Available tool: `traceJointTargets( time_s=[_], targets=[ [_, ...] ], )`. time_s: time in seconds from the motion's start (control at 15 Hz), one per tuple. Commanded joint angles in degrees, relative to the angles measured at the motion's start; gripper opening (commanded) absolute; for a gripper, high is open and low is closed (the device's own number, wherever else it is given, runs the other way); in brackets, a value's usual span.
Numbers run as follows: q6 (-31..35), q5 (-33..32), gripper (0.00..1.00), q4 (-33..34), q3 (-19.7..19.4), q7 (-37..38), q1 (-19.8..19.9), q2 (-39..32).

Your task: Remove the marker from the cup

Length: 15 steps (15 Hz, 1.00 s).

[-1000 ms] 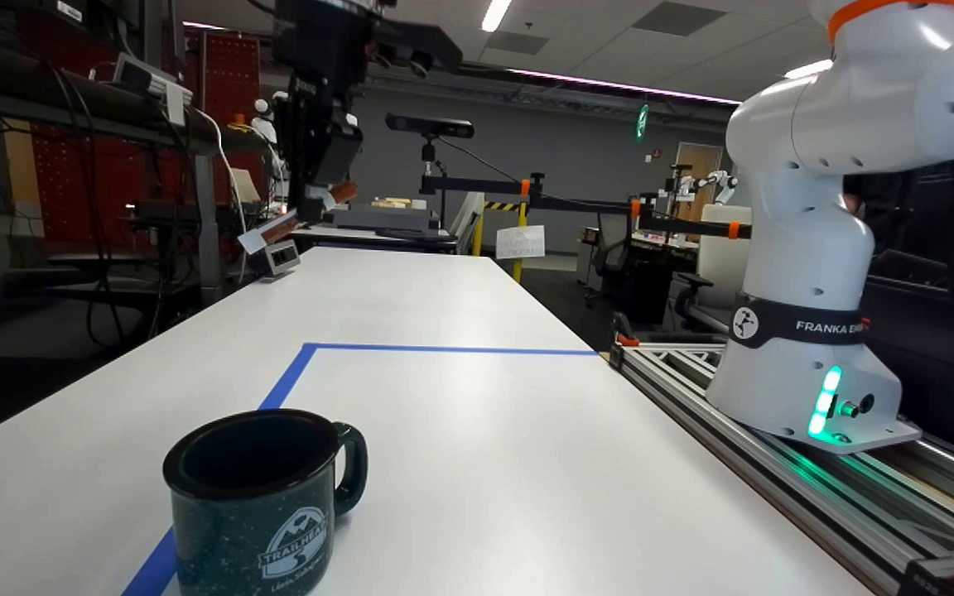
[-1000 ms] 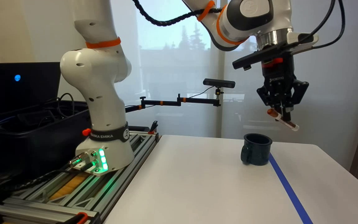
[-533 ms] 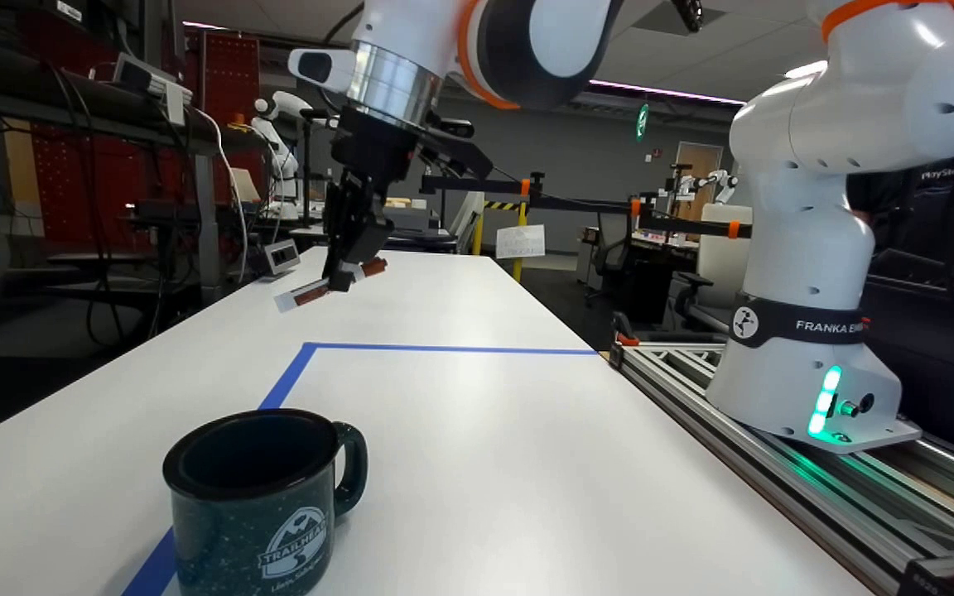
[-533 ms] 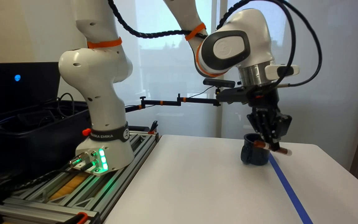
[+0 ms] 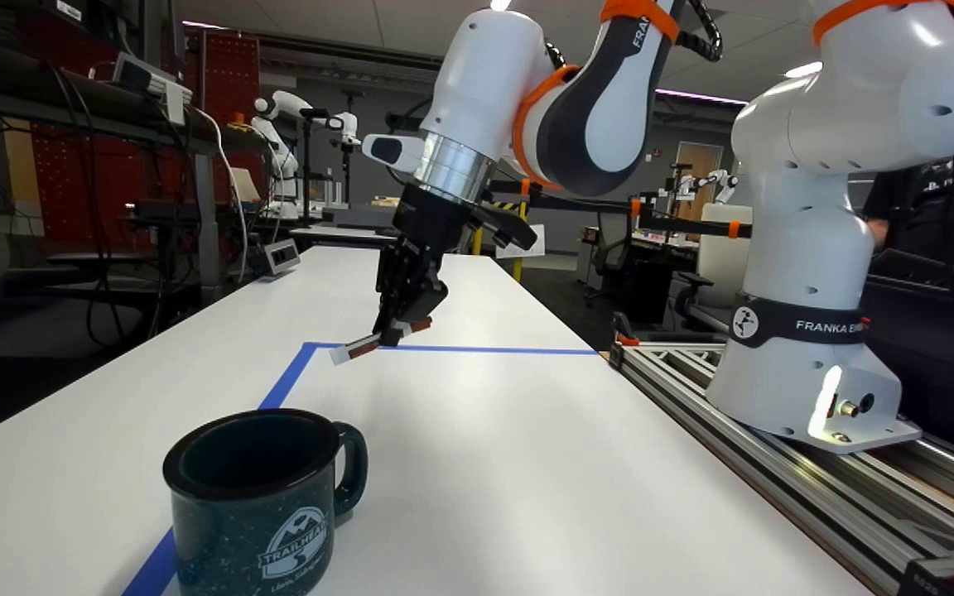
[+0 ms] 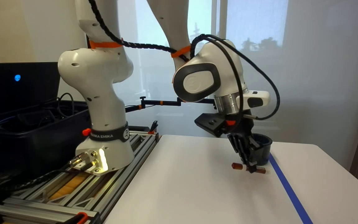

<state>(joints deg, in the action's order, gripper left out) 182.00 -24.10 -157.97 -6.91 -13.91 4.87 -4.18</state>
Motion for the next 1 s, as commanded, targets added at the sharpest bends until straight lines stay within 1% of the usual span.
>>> traceJointTargets(
  time_s=[0.0,0.4,0.73,0.87,0.93],
  targets=[
    [6.36,-2.83,0.05,0.02,-3.37,2.37,-0.41,-3.71],
    [16.92,-0.03,0.05,0.07,-7.88,1.03,-2.18,-12.92],
    [22.74,1.59,0.05,0.10,-9.09,0.67,-3.82,-19.04],
    [23.90,1.79,0.05,0.13,-9.20,1.09,-4.50,-19.84],
    [24.18,2.08,0.24,0.16,-9.64,1.08,-5.23,-19.77]
  ],
)
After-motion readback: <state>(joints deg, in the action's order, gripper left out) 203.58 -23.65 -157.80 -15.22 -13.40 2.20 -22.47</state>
